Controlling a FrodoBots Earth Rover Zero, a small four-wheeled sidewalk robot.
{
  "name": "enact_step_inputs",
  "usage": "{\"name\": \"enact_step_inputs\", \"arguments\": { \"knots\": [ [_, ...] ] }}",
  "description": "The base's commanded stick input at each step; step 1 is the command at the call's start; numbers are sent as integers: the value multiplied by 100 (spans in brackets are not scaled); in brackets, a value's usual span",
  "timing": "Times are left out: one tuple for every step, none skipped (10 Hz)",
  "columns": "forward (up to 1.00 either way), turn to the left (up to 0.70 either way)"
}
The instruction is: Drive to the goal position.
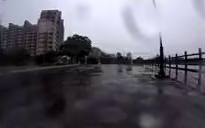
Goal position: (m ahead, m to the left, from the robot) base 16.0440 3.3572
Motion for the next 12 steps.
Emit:
{"name": "enact_step_inputs", "arguments": {
  "knots": [
    [100,0],
    [100,0],
    [100,0],
    [100,3],
    [100,11],
    [100,20],
    [100,0],
    [100,0],
    [100,0],
    [100,0],
    [100,0],
    [100,0]
  ]
}}
